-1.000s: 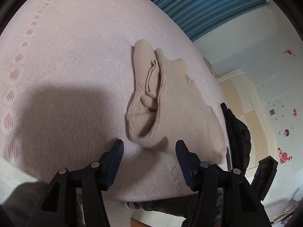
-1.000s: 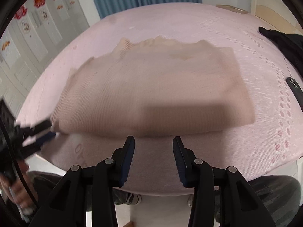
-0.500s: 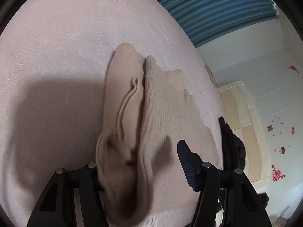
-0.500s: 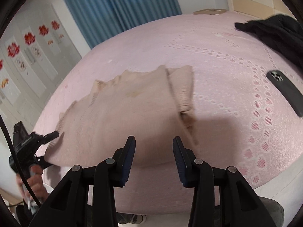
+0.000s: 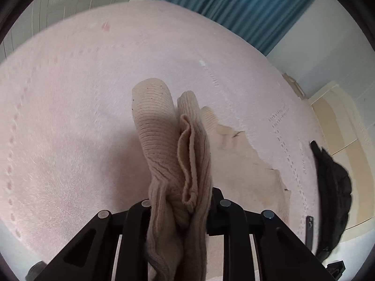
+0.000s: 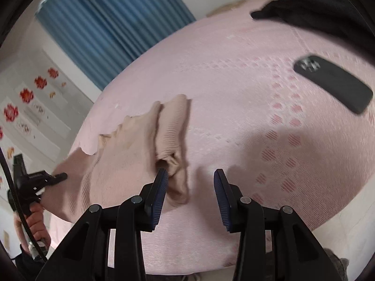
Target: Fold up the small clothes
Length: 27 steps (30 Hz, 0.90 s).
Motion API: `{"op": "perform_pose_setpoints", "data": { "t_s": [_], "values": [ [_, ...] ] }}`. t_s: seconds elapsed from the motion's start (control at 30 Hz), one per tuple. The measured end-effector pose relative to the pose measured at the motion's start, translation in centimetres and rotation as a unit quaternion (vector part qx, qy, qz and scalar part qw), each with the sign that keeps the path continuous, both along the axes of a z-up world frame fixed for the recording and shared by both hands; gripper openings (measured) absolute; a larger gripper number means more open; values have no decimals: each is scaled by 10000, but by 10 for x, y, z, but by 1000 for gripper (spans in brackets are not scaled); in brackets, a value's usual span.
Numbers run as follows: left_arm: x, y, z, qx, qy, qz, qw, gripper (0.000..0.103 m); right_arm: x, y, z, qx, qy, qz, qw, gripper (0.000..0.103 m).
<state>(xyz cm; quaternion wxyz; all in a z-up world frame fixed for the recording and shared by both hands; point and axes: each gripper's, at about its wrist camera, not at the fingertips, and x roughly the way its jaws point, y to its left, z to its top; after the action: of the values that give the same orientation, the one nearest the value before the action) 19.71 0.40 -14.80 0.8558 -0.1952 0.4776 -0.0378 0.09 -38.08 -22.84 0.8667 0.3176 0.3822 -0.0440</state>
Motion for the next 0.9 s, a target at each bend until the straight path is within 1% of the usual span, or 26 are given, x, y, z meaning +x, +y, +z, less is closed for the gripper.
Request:
{"op": "perform_pose_setpoints", "data": {
  "t_s": [0.07,0.13,0.17,0.23,0.3,0.37,0.43,0.47,0.5,0.53,0.57,0.6,0.63,0.67,0.7,0.73,0.8,0.9],
  "values": [
    [-3,-31,23,332,-167,-72,9993,20,-3,-13,-4,202,-38,-114,9997,41],
    [-8,-69,40,633,-251,-201,9975,20,-9,-21,-6,228,-51,-275,9993,41],
    [-11,-94,46,809,-264,-269,9960,20,-10,-26,-7,265,-61,-325,9991,41],
    [-17,-131,48,1049,-267,-375,9934,20,-15,-37,-10,379,-94,-447,9982,41],
    [-22,-174,38,1218,-242,-618,9903,21,-21,-47,-13,490,-96,-588,9970,41],
    [-27,-207,19,1269,-111,-984,9870,24,-26,-55,-16,632,-121,-707,9954,41],
    [-35,-233,-8,1056,173,-1443,9837,28,-32,-63,-18,732,-165,-835,9937,41],
    [-38,-240,-20,883,359,-1641,9818,32,-33,-65,-18,740,-176,-857,9934,41],
    [-42,-242,-29,686,463,-1786,9804,34,-34,-66,-19,734,-174,-876,9933,41],
    [-45,-241,-28,613,374,-1799,9811,35,-34,-67,-18,722,-167,-865,9935,41],
    [-45,-238,-24,509,268,-1819,9816,39,-34,-66,-18,716,-162,-838,9938,41],
    [-46,-228,-18,273,172,-1904,9812,42,-33,-65,-18,705,-155,-789,9943,41],
    [-45,-219,-12,30,139,-1964,9804,42,-32,-63,-18,678,-150,-743,9948,41],
    [-44,-201,-4,-280,93,-1944,9805,43,-31,-60,-17,645,-155,-703,9953,41],
    [-43,-187,2,-419,36,-1861,9816,45,-30,-57,-16,610,-183,-650,9959,41],
    [-42,-170,8,-478,-63,-1744,9835,48,-28,-53,-13,575,-225,-578,9964,41],
    [-41,-142,15,-406,-266,-1559,9866,55,-27,-43,-8,530,-311,-425,9972,41],
    [-43,-91,12,-54,-494,-1306,9902,55,-18,-23,8,568,-579,-3,9967,43]
  ]
}}
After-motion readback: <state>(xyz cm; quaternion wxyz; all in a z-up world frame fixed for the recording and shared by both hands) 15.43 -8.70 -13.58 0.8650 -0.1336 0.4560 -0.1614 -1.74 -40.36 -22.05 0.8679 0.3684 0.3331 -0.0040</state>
